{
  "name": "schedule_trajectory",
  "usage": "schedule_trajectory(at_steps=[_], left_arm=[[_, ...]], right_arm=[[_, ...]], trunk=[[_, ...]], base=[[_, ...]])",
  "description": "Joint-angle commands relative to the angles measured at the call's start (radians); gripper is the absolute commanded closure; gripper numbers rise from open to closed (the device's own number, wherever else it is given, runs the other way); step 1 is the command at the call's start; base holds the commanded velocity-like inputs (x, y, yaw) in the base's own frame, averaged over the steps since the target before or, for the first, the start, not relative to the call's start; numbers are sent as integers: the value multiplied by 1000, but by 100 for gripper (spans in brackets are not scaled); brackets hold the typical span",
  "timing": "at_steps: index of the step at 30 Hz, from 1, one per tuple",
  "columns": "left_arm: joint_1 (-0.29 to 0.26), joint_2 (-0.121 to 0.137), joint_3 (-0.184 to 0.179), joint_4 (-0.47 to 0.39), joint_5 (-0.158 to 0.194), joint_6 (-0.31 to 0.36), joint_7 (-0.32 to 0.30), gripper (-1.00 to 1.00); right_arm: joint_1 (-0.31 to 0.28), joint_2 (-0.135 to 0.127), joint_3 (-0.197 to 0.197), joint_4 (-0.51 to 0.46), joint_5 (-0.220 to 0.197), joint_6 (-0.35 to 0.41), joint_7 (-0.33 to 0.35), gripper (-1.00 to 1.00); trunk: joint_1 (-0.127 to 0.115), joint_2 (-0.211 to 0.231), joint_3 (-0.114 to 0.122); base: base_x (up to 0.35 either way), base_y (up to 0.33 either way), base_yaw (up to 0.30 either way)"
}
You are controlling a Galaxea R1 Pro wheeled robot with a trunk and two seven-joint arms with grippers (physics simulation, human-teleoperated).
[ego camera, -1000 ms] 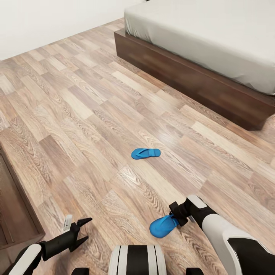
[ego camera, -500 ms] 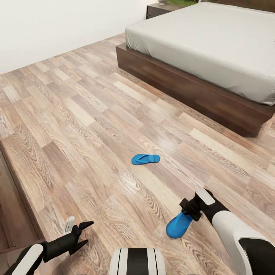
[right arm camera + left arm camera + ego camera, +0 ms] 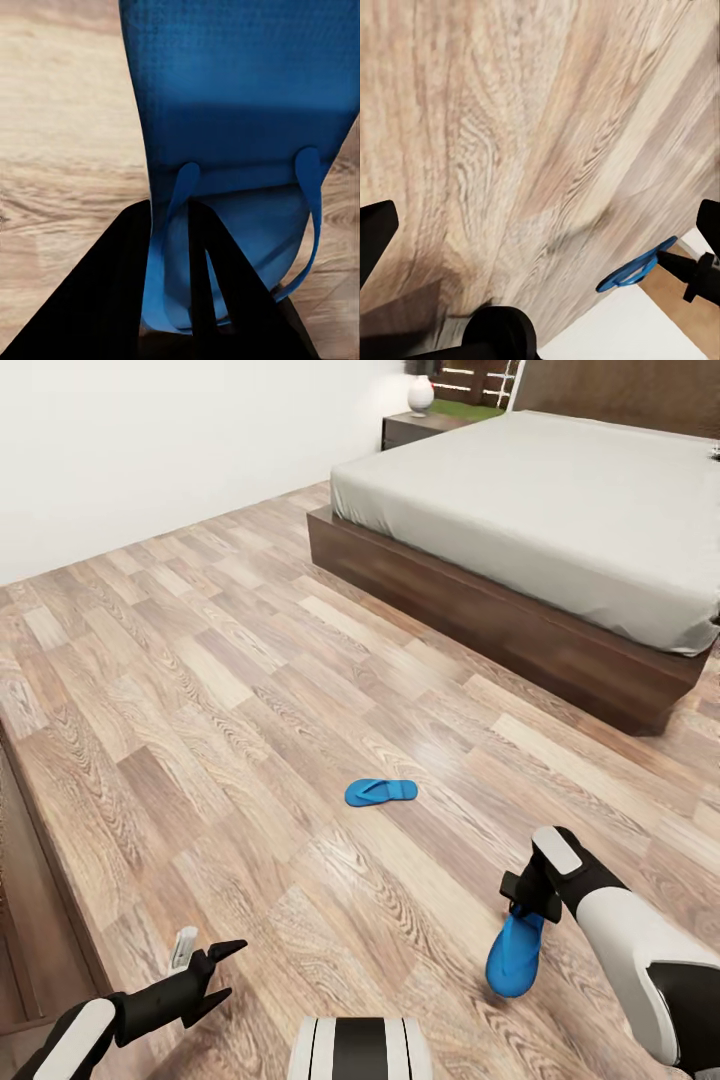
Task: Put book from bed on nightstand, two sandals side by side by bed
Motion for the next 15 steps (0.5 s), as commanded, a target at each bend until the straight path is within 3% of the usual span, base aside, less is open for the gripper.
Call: schedule_trajectory(at_steps=[1, 10, 15], left_arm=[[0, 0, 2, 0, -4, 5, -4, -100], [0, -2, 2, 0, -9, 2, -1, -100], [0, -2, 2, 0, -41, 1, -1, -100]], right_arm=[[-3, -1, -1, -2, -7, 20, -8, 100], [-7, -1, 1, 19, 3, 55, -33, 100], [-8, -2, 5, 30, 4, 58, -70, 100]], trunk=[[-1, 0, 3], [-5, 2, 38], [-7, 3, 57]], base=[[0, 0, 0], [0, 0, 0], [0, 0, 0]])
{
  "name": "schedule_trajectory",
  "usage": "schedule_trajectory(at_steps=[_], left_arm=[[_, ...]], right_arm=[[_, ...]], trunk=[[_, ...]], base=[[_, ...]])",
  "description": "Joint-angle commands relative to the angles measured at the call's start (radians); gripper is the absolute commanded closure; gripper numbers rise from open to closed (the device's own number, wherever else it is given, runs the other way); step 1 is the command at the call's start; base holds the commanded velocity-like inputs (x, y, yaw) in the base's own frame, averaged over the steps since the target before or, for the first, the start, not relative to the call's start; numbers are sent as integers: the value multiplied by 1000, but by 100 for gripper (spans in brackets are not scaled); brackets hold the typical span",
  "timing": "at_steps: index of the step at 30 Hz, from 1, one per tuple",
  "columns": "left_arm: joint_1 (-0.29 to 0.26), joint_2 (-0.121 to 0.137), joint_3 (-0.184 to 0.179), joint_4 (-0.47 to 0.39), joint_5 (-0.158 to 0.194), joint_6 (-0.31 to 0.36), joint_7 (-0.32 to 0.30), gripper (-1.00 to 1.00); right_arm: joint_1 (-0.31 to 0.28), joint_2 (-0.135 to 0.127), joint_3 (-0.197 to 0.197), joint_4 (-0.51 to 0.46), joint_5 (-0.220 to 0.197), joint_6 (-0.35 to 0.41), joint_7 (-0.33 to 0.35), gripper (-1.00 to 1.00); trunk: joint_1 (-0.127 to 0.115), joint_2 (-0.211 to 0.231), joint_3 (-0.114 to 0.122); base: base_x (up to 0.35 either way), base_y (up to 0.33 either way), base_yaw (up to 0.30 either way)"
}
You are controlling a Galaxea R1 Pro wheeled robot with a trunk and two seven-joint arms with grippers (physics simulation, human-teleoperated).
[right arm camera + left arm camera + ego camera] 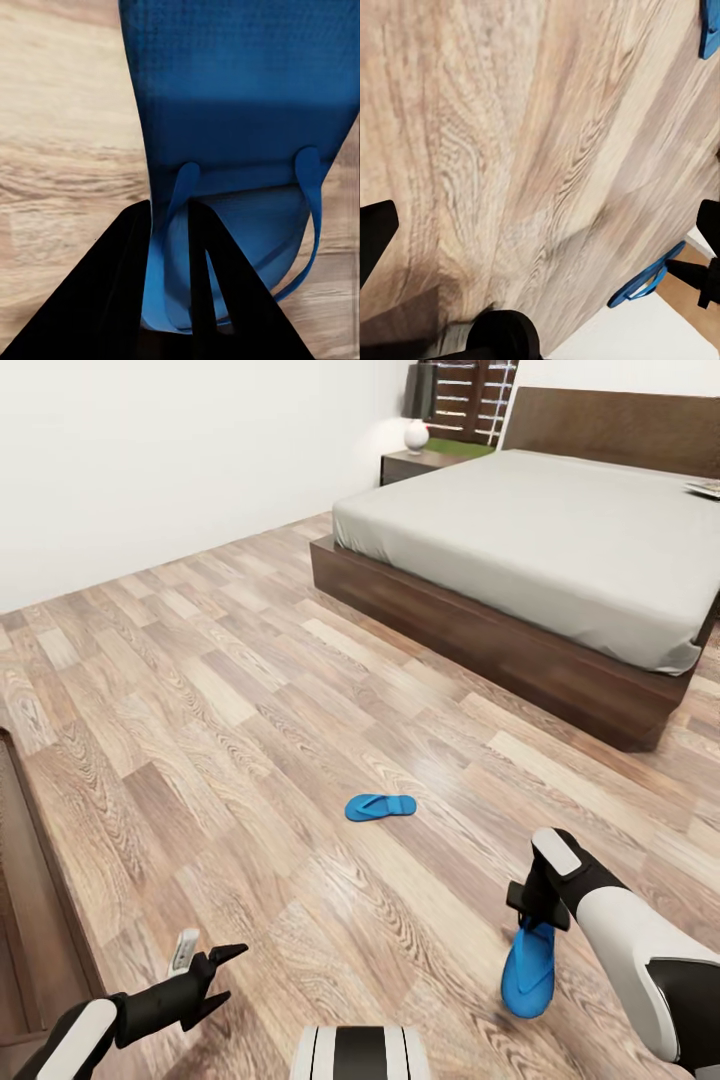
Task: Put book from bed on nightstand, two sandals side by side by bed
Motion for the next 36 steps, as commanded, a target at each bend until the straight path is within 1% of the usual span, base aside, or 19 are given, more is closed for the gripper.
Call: schedule_trajectory(at_steps=[1, 6, 11, 19, 22, 28, 32, 36], left_arm=[[0, 0, 3, 0, -10, 6, -4, -100], [0, 0, 5, 0, -35, 4, -4, -100], [-1, 0, 5, 0, -42, 4, -4, -100], [-1, -2, 5, 0, -46, 2, -2, -100], [-1, -2, 5, 0, -46, 2, -2, -100], [-1, -3, 5, 0, -47, 1, -1, -100], [-1, -3, 1, 0, -53, 0, -1, -100], [-1, -3, -11, -1, -72, -1, -1, -100]], right_arm=[[0, 0, 3, -1, -12, 1, -9, 100], [0, -1, 30, 1, -12, 1, -13, 100], [1, -7, 42, 3, -17, -2, -3, 100], [7, -12, 46, 15, -22, -3, 11, 100], [8, -13, 45, 38, -28, -3, 30, 100], [9, -17, 43, 95, -26, -8, 93, 100], [9, -24, 43, 128, -22, -42, 110, 100], [10, -28, 43, 163, -22, -81, 120, 100]], trunk=[[-1, 0, 3], [-3, 1, 23], [-5, 2, 42], [-9, 4, 73], [-10, 5, 85], [-13, 6, 108], [-15, 7, 123], [-16, 8, 139]], base=[[0, 0, 0], [0, 0, 0], [0, 0, 0], [0, 0, 0], [0, 0, 0], [0, 0, 0], [0, 0, 0], [0, 0, 0]])
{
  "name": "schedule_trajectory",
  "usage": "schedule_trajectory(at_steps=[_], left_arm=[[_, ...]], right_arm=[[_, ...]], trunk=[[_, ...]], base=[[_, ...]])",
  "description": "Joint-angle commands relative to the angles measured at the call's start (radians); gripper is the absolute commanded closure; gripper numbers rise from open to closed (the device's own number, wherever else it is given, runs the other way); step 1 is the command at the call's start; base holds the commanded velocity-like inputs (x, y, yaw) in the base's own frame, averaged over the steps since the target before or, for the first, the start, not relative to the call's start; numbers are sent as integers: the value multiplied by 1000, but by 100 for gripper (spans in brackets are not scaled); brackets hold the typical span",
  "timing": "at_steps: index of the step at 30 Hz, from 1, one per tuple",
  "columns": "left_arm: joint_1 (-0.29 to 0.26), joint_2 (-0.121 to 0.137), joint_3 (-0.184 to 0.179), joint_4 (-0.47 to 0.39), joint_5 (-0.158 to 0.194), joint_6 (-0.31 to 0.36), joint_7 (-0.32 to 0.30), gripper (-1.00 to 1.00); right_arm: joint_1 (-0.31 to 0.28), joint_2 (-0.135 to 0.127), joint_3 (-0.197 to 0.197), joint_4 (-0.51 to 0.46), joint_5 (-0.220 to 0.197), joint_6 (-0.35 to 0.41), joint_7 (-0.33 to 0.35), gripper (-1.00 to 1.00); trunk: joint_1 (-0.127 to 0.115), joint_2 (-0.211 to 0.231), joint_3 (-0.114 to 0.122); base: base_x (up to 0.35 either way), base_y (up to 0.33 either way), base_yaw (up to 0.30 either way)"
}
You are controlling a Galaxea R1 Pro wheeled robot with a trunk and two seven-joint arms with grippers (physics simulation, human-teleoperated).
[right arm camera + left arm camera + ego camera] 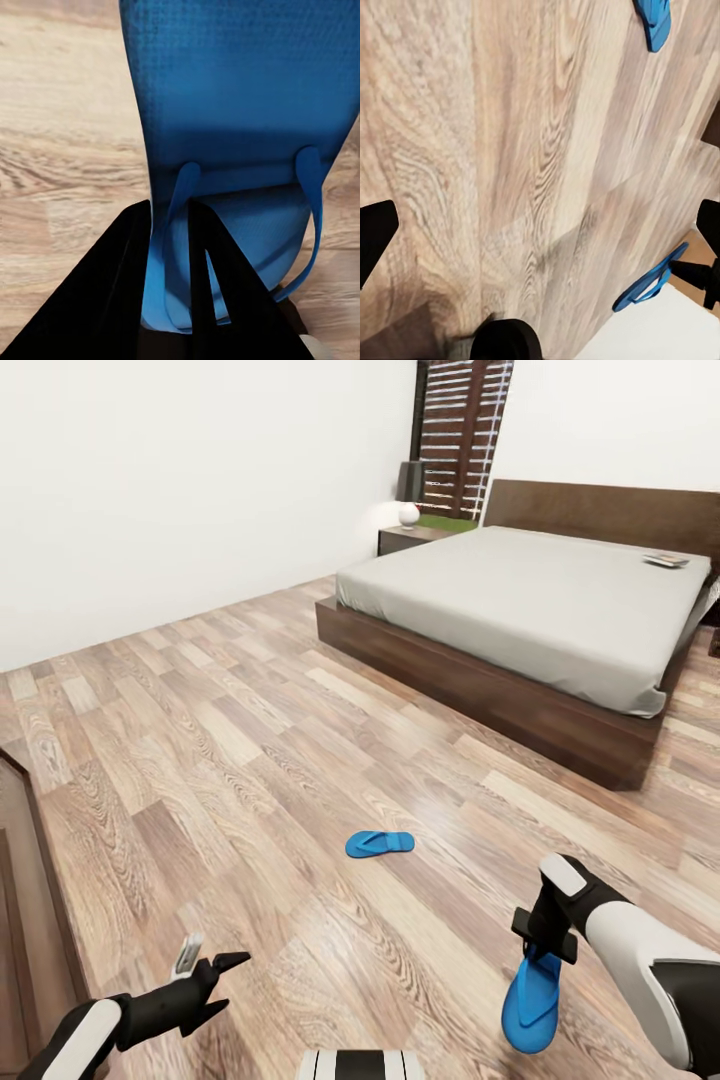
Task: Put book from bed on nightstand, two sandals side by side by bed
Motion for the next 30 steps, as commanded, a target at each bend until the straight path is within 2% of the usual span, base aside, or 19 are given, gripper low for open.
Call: schedule_trajectory(at_steps=[1, 5, 12, 19, 30], left_arm=[[0, -1, 1, 0, -5, 6, -4, -100], [0, -2, -2, 0, -9, 5, -5, -100], [-1, -3, -4, 0, -9, 4, -6, -100], [-1, -3, -4, 0, -9, 3, -6, -100], [0, -3, -4, 0, -10, 2, -6, -100]], right_arm=[[0, -1, 4, 7, -13, -3, -3, 100], [-1, -2, 4, 49, -12, -37, 23, 100], [-1, -7, 4, 148, -10, -158, 69, 100], [6, -10, 4, 187, -8, -249, 117, 100], [10, -9, 5, 192, -4, -268, 128, 100]], trunk=[[-1, 0, 3], [-2, 1, 19], [-6, 3, 46], [-9, 4, 73], [-14, 7, 115]], base=[[0, 0, 0], [0, 0, 0], [0, 0, 0], [0, 0, 0], [0, 0, 0]])
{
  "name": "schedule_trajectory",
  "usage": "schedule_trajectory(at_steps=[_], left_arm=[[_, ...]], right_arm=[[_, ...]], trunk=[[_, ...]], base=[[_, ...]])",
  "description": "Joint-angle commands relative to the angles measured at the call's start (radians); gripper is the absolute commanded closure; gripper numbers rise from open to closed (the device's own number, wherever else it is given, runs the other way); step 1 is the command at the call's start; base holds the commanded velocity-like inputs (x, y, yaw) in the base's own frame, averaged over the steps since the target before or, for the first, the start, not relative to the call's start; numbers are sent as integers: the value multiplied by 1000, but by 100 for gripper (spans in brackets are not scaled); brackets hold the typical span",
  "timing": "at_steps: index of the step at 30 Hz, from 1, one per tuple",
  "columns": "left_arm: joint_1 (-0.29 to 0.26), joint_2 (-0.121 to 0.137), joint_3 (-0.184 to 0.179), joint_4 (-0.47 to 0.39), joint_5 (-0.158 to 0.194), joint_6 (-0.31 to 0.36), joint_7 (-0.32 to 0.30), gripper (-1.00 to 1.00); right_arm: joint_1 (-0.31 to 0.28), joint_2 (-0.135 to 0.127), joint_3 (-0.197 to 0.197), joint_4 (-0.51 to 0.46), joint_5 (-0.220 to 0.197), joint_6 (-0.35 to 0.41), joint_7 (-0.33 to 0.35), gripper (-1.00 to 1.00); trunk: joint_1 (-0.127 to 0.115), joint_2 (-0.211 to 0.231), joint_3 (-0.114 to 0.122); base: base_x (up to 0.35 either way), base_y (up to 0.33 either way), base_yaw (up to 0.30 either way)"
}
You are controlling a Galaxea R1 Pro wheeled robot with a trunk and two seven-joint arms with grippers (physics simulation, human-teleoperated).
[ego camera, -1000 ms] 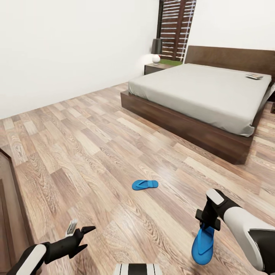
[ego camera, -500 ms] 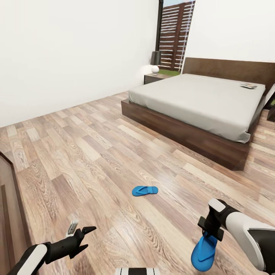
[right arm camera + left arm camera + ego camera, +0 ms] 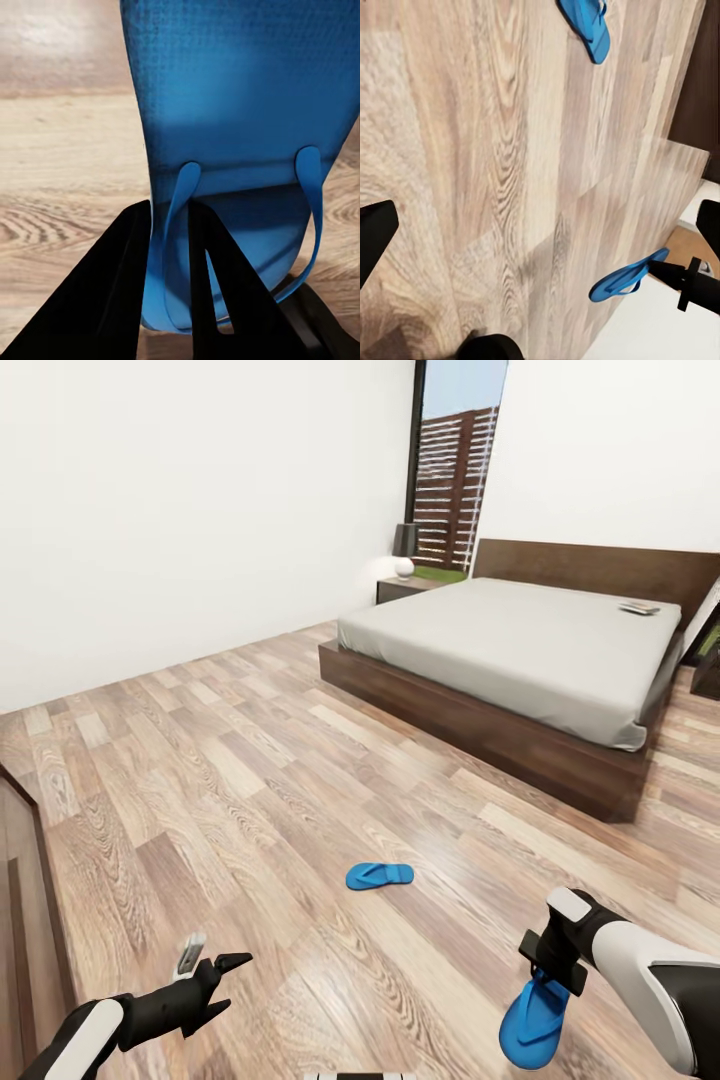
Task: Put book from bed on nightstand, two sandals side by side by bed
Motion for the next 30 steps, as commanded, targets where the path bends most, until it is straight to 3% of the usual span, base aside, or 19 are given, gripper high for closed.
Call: schedule_trajectory(at_steps=[1, 7, 30], left_arm=[[0, 0, 3, 0, -3, 6, -4, -100], [0, 0, 3, 0, -4, 7, -4, -100], [0, 0, 3, 0, -3, 7, -7, -100]], right_arm=[[0, 0, 4, -2, -11, 3, -4, 100], [0, 4, 5, -2, -10, 3, -2, 100], [1, 9, 6, 2, -9, 4, -6, 100]], trunk=[[-1, 0, 3], [-3, 1, 26], [-3, 1, 26]], base=[[0, 0, 0], [0, 0, 0], [0, 0, -8]])
